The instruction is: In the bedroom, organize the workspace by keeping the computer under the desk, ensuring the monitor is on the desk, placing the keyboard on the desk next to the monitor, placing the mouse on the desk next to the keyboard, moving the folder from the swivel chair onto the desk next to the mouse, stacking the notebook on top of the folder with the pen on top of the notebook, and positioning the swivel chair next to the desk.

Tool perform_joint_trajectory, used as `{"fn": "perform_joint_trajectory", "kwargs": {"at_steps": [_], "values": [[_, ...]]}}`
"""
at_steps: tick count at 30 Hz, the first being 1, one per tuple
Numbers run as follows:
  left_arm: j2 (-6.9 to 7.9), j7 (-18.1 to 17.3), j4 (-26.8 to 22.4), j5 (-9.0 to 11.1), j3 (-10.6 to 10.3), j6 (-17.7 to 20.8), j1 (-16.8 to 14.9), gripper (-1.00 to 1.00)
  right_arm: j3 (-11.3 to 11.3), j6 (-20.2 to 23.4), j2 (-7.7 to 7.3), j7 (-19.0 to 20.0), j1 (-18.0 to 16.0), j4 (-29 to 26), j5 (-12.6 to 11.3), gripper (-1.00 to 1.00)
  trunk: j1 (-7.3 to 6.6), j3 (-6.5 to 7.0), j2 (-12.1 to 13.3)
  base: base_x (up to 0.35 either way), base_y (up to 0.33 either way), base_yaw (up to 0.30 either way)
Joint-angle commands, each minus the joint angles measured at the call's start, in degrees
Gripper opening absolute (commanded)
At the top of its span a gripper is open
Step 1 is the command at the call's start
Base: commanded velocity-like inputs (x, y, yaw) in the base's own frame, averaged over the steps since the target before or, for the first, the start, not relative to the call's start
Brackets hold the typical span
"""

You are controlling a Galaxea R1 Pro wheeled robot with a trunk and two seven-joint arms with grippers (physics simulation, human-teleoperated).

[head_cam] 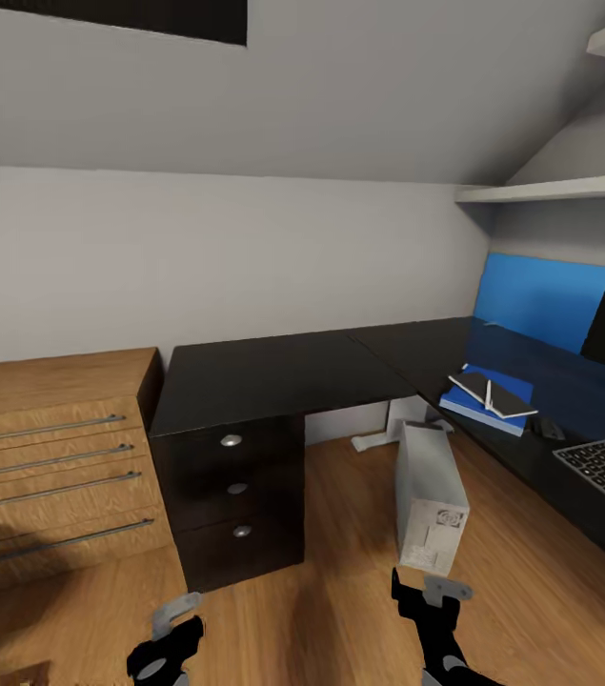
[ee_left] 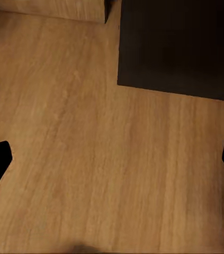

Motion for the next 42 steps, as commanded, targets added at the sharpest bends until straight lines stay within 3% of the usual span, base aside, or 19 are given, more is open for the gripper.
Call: {"fn": "perform_joint_trajectory", "kwargs": {"at_steps": [1,7,14,21,23,26,33,40,42], "values": [[0.00,0.3,0.9,0.3,-1.1,-2.5,-0.1,1.00,0.5,-0.5,0.04,-0.5,0.3,0.2,0.0,1.00,-0.24,0.07,0.4,0.000,0.000,0.219],[-0.60,0.4,5.6,-1.3,-6.0,-13.2,-0.1,1.00,0.6,-3.7,0.19,-0.5,2.1,0.9,0.0,1.00,-1.55,0.83,2.8,0.000,0.000,0.219],[-0.88,0.5,9.6,-1.9,-9.6,-17.6,-0.1,1.00,0.5,-6.0,-0.04,-0.5,3.0,1.2,0.0,1.00,-3.09,1.71,5.6,0.000,0.000,0.219],[-0.93,0.6,12.3,-2.1,-10.2,-18.8,-0.1,1.00,0.5,-6.4,-0.25,-0.5,3.1,1.2,-0.1,1.00,-4.63,2.59,8.4,0.000,0.000,0.219],[-1.11,0.6,13.5,-2.1,-10.3,-20.8,-0.1,1.00,0.5,-6.4,-0.26,-0.6,3.1,1.2,-0.1,1.00,-5.07,2.84,9.2,0.000,0.000,0.219],[-3.09,0.6,17.9,-2.1,-10.4,-29.2,-0.1,1.00,0.6,-6.4,-0.20,-0.5,3.2,1.2,-0.1,1.00,-5.73,3.22,10.4,0.000,0.000,0.217],[-5.22,0.5,26.3,-2.4,-10.4,-35.6,-0.1,1.00,0.6,-6.3,-0.10,-0.5,3.2,1.2,-0.1,1.00,-7.26,4.13,13.2,0.000,0.000,0.167],[-5.59,0.6,28.0,-3.4,-10.6,-37.0,-0.1,1.00,0.6,-6.3,-0.13,-0.5,3.2,1.2,-0.1,1.00,-8.80,5.36,16.0,0.000,0.000,0.012],[-6.33,0.6,28.1,-3.4,-10.6,-37.0,-0.1,1.00,0.6,-6.3,-0.16,-0.5,3.2,1.2,-0.1,1.00,-9.24,5.72,16.8,-0.009,0.000,0.003]]}}
